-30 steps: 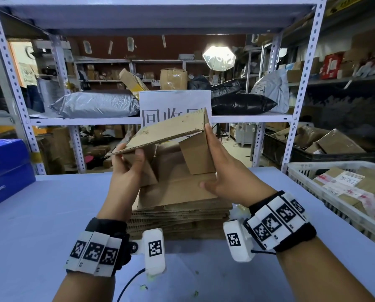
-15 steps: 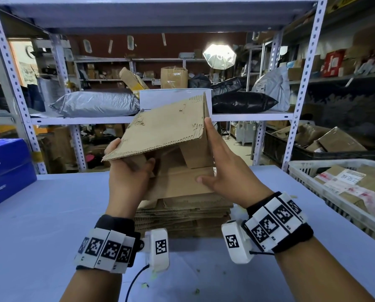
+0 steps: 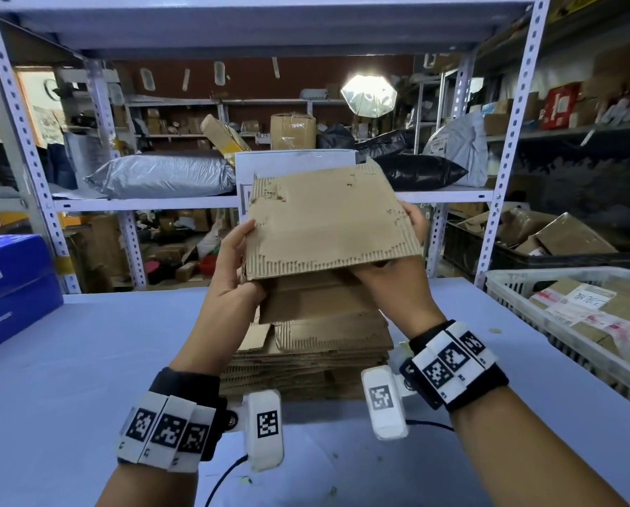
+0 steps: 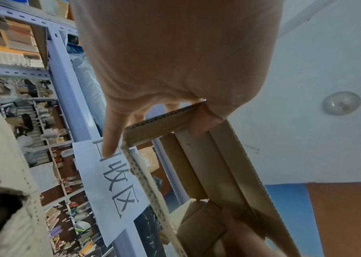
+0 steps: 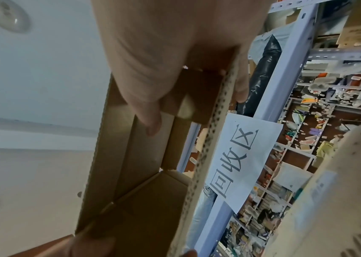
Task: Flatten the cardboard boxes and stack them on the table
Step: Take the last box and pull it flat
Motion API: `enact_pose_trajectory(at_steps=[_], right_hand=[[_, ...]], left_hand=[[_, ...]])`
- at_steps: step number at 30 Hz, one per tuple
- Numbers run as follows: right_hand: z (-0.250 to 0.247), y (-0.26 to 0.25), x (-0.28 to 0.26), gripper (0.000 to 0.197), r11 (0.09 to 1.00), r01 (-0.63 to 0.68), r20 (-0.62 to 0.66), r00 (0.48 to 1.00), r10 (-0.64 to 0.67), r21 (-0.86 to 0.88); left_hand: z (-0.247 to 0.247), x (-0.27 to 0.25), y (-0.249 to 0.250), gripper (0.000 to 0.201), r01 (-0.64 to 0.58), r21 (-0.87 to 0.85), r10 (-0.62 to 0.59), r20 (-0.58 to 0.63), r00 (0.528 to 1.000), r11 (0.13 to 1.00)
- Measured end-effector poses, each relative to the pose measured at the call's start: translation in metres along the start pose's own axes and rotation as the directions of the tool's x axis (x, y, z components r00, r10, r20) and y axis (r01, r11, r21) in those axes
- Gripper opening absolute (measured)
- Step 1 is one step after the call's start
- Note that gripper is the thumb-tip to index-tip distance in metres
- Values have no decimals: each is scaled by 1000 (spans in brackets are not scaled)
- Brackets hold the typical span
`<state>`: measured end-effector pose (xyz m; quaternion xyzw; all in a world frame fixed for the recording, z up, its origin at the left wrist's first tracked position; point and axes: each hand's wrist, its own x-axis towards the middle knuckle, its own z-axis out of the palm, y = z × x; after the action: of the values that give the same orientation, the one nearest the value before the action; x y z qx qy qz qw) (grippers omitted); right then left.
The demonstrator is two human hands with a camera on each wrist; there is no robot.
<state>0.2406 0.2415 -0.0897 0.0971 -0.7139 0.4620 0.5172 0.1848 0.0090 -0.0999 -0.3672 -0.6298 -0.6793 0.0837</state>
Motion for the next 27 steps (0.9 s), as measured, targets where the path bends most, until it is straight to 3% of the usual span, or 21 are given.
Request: enact_pose_trajectory(at_steps=[4, 6, 8, 12, 15, 18, 20, 22, 24, 27], right_hand=[[0, 4, -3, 79, 997, -26, -89, 996, 20, -72], [-1, 3, -7, 71, 996, -91, 18, 996, 90, 10], [-2, -1, -11, 67, 952, -248, 190, 958, 213, 180], [-5, -9, -18, 57, 772, -470, 271, 881, 387, 428], [-8, -12, -21, 49, 545, -548, 350, 833, 429, 635], [-19, -8, -18, 67, 377, -585, 432, 799, 417, 718], [-26, -6, -15, 79, 310, -617, 455, 764, 457, 723], [-29, 0, -14, 72, 292, -643, 440, 725, 530, 708], [-27, 4, -16, 66, 336, -662, 435, 717, 545, 670], [-16, 0, -18, 51, 533, -671, 419, 740, 526, 515]], left_hand=[[6, -3, 7, 80, -36, -41, 37, 20, 999, 999], [5, -2, 9, 81, -27, -63, 26, -14, 1000, 998], [1, -2, 9, 82, -6, -89, 0, -72, 997, 996], [-11, -3, 9, 74, -8, -77, 2, -70, 998, 997], [-16, -5, 10, 73, 25, 15, -26, 14, 1000, 1000], [-21, -3, 12, 67, 33, 190, -39, 27, 999, 981], [-25, 0, 12, 63, 27, 252, -34, 25, 999, 967], [-29, 3, 11, 56, 30, 272, -43, 44, 998, 962], [-28, 5, 11, 53, 43, 253, -65, 77, 995, 966], [-16, 8, 9, 55, 85, -50, -80, 108, 991, 995]])
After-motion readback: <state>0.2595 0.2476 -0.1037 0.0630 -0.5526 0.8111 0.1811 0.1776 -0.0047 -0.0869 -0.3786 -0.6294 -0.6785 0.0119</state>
